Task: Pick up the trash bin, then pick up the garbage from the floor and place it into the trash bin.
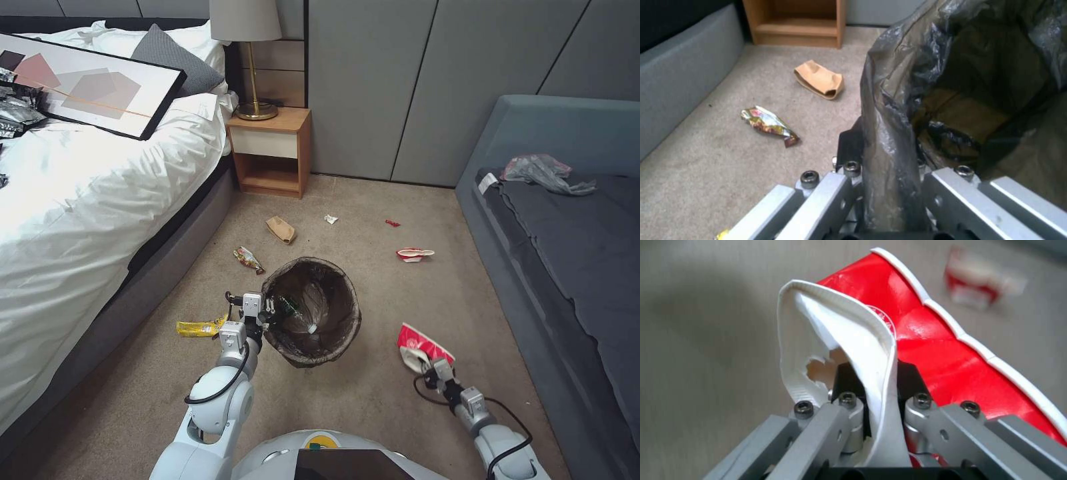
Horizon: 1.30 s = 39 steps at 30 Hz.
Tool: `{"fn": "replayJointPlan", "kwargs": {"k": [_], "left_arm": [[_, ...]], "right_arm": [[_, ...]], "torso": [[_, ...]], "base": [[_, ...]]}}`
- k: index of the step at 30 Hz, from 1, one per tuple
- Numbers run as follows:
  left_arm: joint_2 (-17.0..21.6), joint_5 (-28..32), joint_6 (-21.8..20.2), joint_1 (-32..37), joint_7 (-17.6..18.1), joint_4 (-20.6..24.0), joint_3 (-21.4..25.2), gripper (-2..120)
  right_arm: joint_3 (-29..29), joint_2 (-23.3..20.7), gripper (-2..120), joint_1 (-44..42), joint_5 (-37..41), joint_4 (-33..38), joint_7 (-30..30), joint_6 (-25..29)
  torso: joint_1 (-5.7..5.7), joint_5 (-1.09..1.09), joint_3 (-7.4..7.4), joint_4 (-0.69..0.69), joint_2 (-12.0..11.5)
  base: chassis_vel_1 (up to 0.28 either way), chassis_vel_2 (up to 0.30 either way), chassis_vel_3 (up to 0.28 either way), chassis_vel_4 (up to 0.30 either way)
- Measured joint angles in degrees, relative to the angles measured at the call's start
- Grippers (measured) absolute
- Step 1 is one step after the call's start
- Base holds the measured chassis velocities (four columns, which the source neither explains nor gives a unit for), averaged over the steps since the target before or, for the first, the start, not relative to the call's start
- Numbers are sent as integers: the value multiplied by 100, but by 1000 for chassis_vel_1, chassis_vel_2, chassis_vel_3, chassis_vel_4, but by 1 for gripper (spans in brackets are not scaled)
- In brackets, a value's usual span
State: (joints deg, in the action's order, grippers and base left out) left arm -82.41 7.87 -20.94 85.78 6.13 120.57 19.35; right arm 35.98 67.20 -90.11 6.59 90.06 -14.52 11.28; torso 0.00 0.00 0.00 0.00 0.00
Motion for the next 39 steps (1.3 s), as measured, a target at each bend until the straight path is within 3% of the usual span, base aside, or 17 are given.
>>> {"fn": "replayJointPlan", "kwargs": {"k": [2,7,10,11,14,17,18,26,28,32,39], "left_arm": [[-1,-4,-5,-13,-1,-34,-5,2],[1,-10,-11,-23,-3,-72,-5,2],[4,-27,-12,-36,-14,-135,-11,2],[4,-27,-12,-36,-14,-135,-11,2],[24,-51,19,-39,-37,-189,-46,2],[29,-65,49,-38,-57,-218,-74,2],[30,-88,81,-38,-81,-246,-114,2],[6,-182,188,-50,-186,-353,-216,0],[-29,-230,245,-62,-249,-397,-274,0],[-53,-251,286,-65,-294,-425,-301,0],[-99,-369,404,-59,-384,-503,-322,0]], "right_arm": [[77,21,5,-77,209,658,100,-10],[137,44,5,-154,547,1431,248,-42],[56,-7,5,-208,1443,2337,345,56],[56,-7,5,-208,1443,2337,345,56],[-159,-286,5,-365,2411,3263,188,160],[-278,-478,5,-472,2878,3618,89,125],[-384,-686,5,-560,3371,3892,-22,55],[-743,-1361,5,-585,4347,4158,-504,-36],[-1040,-1698,5,-466,4594,4167,-689,-124],[-1313,-1845,5,-333,4702,4187,-665,-201],[-2376,-2016,5,-15,4837,4200,-139,-316]], "torso": [[0,-1,0,1,0],[0,-1,0,2,0],[0,-1,0,-1,0],[0,-1,0,-1,0],[0,-1,0,1,0],[0,-2,0,-1,0],[0,0,0,0,0],[0,1,0,0,0],[0,0,0,1,0],[0,0,0,1,0],[0,0,0,1,0]], "base": [[0,0,0,0],[0,0,0,0],[0,0,0,0],[0,0,0,0],[0,0,0,0],[0,0,0,0],[0,0,0,0],[0,0,0,0],[0,0,0,0],[0,0,0,0],[0,0,0,0]]}}
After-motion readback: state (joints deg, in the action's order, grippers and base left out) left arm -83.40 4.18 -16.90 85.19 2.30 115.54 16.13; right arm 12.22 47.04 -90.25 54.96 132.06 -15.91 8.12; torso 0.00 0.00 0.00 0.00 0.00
